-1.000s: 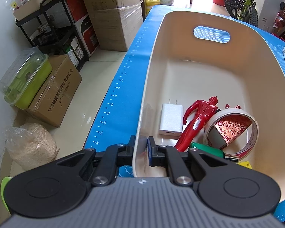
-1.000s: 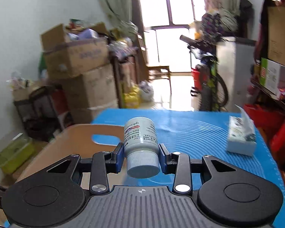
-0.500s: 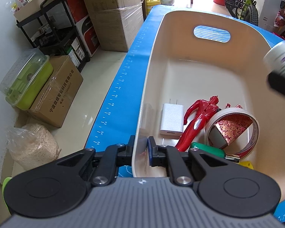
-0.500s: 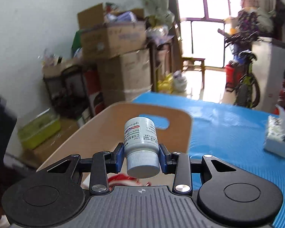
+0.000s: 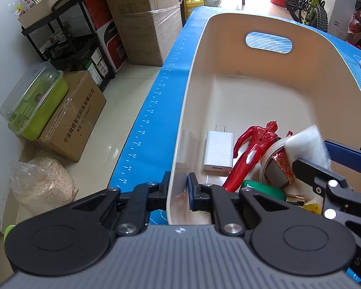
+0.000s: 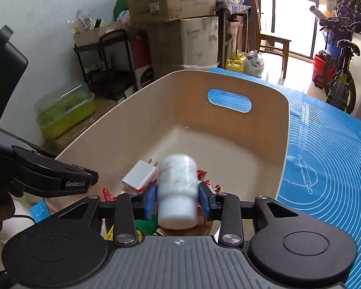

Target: Organize rigid objects

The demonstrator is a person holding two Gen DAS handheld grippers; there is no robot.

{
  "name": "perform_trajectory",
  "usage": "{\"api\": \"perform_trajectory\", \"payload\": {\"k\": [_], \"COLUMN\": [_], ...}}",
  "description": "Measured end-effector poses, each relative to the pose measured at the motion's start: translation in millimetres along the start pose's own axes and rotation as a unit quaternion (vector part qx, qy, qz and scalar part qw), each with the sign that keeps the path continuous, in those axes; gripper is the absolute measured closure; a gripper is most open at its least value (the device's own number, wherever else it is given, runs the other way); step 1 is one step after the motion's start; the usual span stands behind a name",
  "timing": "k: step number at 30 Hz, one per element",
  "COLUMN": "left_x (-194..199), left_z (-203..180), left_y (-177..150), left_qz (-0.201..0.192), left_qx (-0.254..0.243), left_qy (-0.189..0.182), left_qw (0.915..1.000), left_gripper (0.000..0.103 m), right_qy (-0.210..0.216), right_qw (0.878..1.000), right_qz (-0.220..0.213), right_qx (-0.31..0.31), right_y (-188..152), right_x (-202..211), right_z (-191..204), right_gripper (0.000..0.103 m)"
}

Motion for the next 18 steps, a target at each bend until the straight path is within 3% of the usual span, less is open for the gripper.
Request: {"api": "perform_trajectory", "payload": {"k": [5, 7, 8, 10, 13, 18], "left_x": [1.2, 6.4, 10.0, 17.6, 23.9, 30.3], "left_z": [2.2, 4.7, 6.4, 7.8, 6.4, 3.2], "left_y": [0.5, 1.8, 3.0, 6.0, 8.0, 9.5], "left_qz": [-0.001, -0.015, -0.024, -0.040, -0.052, -0.065], "left_qx": [0.009, 0.019, 0.024, 0.032, 0.037, 0.041], "left_qy": [-0.003, -0.001, 0.000, -0.002, -0.004, -0.004], "left_qw": [1.0000, 0.9997, 0.9994, 0.9987, 0.9980, 0.9970], "left_gripper": [0.087, 0.084, 0.082, 0.066, 0.063, 0.045], "right_qy": [0.011, 0.007, 0.003, 0.004, -0.001, -0.011], "right_qw": [1.000, 1.000, 0.999, 0.999, 0.998, 0.996], "right_qz": [-0.005, -0.013, -0.020, -0.031, -0.041, -0.061], "right_qx": [-0.013, -0.021, -0.027, -0.037, -0.052, -0.070], "right_y": [2.2, 4.1, 4.4, 5.8, 6.3, 7.9], "right_x": [4.5, 8.1, 10.8, 16.2, 24.9, 37.8], "right_z": [-2.1, -3.2, -4.3, -7.5, -13.5, -20.6], "right_gripper": [0.047, 0.030, 0.027, 0.026, 0.021, 0.013]}}
Point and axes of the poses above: each gripper's, at about its wrist camera, not at the fingertips, and x roughly against the way its jaws point, z to its left, y to its top, the point moved 2 cm from there along -x, roughly the way its jaws point, and after that the axes turned 8 degrees about y, right-handed, at the moved point
